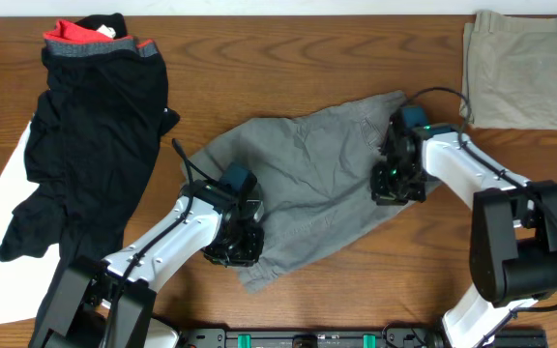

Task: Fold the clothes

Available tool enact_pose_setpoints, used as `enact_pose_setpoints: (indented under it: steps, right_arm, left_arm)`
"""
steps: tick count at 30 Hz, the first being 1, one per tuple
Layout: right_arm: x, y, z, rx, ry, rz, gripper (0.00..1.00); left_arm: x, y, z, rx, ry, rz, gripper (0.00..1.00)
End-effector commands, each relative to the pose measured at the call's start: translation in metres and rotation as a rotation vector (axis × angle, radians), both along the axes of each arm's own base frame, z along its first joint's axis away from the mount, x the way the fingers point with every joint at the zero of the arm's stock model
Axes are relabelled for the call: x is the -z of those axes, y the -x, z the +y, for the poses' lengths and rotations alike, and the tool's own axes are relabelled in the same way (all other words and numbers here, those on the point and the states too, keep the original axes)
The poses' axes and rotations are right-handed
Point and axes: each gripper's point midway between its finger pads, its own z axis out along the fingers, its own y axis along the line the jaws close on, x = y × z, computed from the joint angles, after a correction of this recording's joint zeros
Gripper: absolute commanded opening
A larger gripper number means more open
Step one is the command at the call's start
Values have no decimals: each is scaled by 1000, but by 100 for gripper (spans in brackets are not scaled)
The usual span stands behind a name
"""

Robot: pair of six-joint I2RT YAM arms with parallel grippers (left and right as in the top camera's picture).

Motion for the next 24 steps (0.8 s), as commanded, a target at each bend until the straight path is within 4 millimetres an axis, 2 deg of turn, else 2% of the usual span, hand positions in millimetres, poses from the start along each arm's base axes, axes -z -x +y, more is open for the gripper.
enact_pose_setpoints:
  steps: [1,6,10,18,21,24]
  right_arm:
    - [-25,-33,-2,-5,-21,-103,1]
    - [-64,-73,5,-56,-47,-230,7]
    - [-84,-85,9,-84,-50,-275,8]
    - [-76,-72,19,-114,-47,-235,8]
    - [-66,-59,27,-141,-45,-200,8]
    - [-53,-47,35,-162,-45,-178,9]
  left_arm:
    - [1,2,-1,-40,-5,25,6]
    - [-2,3,-3,-40,4,31,6]
    - [-13,-3,-5,-39,13,17,6]
    - [-54,-18,-17,-32,97,-97,6]
    - [-74,-33,-18,-38,134,-192,7]
    - [-91,-58,-5,-99,119,-307,6]
